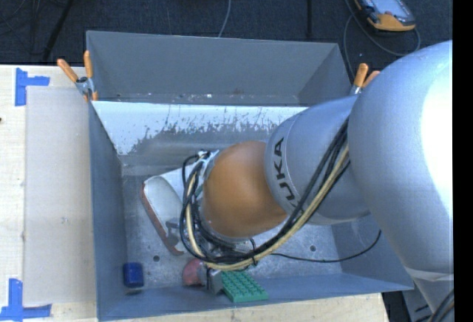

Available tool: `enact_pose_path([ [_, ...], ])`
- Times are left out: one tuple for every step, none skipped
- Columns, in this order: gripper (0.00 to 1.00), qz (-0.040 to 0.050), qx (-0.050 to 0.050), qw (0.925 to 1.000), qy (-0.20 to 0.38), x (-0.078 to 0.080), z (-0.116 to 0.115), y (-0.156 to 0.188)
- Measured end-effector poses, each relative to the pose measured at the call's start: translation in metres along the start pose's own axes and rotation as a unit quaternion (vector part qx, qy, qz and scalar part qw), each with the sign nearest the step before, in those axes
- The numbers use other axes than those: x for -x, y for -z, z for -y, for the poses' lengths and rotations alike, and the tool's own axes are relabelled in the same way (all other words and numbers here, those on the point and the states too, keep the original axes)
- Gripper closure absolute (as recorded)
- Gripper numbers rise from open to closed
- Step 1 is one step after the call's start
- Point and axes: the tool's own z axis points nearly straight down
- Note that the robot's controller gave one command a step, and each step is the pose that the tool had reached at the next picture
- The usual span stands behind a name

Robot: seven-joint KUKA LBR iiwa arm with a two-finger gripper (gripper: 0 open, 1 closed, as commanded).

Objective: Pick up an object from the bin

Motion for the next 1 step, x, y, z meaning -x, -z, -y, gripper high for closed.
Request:
enact_pose_path([
  [1.0, -0.0041, 0.003, 1.0, -0.001, -0.0032, -0.0027, -0.0028],
])
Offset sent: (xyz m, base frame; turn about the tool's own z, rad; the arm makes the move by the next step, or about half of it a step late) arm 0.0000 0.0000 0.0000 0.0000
